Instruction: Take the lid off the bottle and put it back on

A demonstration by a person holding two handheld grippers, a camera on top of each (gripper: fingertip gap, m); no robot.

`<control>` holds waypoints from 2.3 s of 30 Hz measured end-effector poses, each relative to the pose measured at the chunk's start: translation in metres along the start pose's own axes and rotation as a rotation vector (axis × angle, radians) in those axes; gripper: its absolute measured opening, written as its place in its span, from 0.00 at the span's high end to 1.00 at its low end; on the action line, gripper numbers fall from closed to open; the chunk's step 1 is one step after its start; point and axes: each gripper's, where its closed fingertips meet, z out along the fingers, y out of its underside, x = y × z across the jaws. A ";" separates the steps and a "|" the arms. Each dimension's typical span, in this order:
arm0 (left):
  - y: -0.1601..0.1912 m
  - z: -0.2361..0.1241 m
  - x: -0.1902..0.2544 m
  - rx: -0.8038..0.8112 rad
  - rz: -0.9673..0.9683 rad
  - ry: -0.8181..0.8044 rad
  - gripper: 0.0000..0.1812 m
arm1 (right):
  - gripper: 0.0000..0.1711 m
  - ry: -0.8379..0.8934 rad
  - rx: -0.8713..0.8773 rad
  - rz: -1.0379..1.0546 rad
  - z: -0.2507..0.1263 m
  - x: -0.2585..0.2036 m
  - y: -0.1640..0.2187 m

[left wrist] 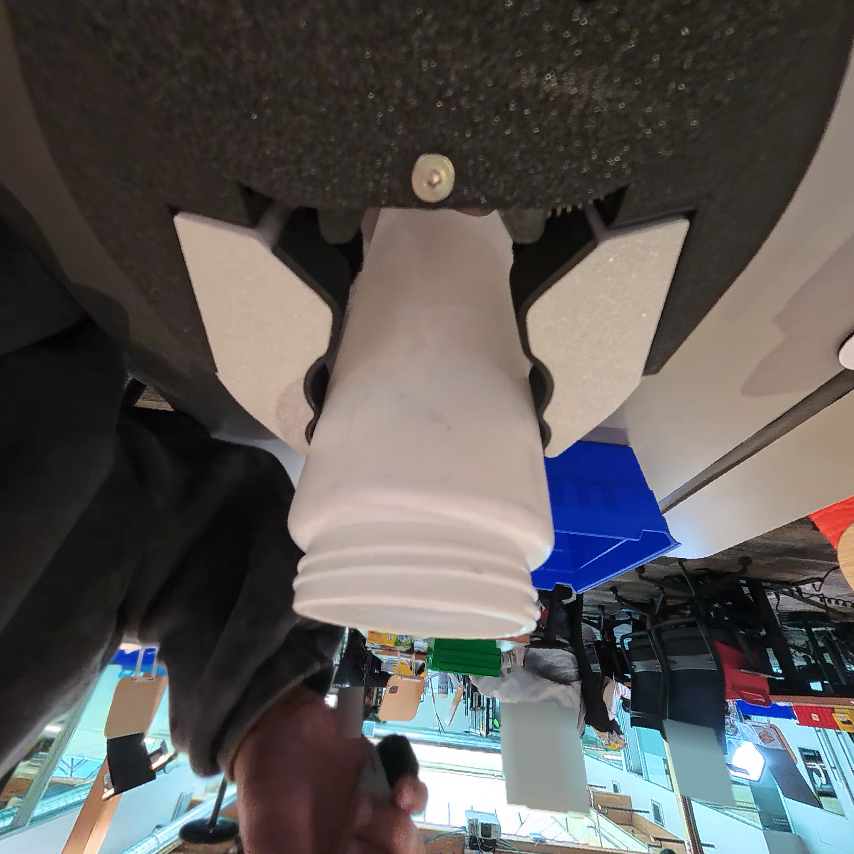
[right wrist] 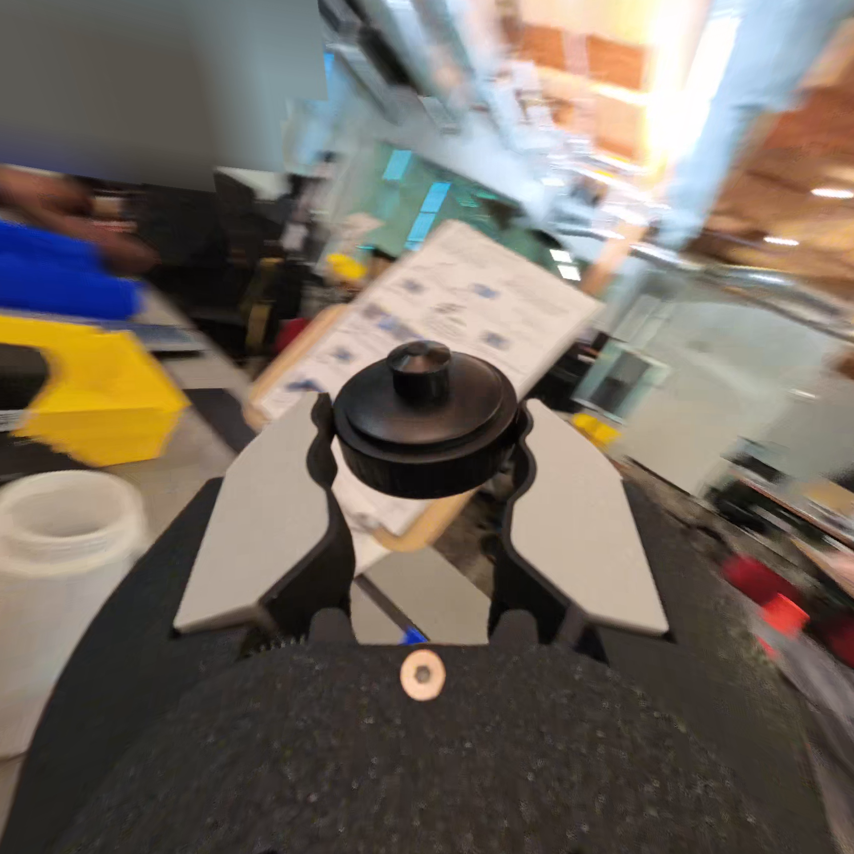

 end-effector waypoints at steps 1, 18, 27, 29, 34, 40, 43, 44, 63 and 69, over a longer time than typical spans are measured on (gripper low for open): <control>0.000 0.000 0.000 0.004 -0.003 0.001 0.52 | 0.56 0.128 -0.020 0.009 -0.015 0.022 0.011; 0.001 0.001 0.001 -0.002 -0.009 0.006 0.52 | 0.55 -0.193 -1.252 0.575 -0.138 -0.069 0.305; 0.002 0.002 0.002 -0.009 -0.007 0.007 0.52 | 0.55 -0.599 -1.255 0.404 -0.144 -0.129 0.305; 0.002 0.002 0.002 -0.008 -0.008 0.008 0.52 | 0.55 -0.594 -1.345 0.363 -0.154 -0.123 0.314; 0.002 0.003 0.002 -0.008 -0.009 0.010 0.52 | 0.56 -0.600 -1.517 0.373 -0.164 -0.112 0.327; 0.002 0.003 0.002 -0.005 -0.016 0.013 0.52 | 0.45 -0.601 -1.412 0.413 -0.157 -0.113 0.317; 0.008 0.004 0.007 -0.033 -0.071 0.049 0.51 | 0.44 -0.479 -1.271 0.412 -0.148 -0.094 0.294; 0.013 0.004 0.008 -0.061 -0.081 0.057 0.50 | 0.44 -0.438 -1.186 0.422 -0.142 -0.090 0.281; 0.034 -0.065 0.060 -0.321 -0.110 -0.586 0.51 | 0.40 -0.186 -0.266 0.612 -0.049 -0.230 0.114; 0.065 -0.087 0.144 -0.252 -0.127 -0.569 0.54 | 0.33 -0.128 -0.292 0.499 0.013 -0.235 0.139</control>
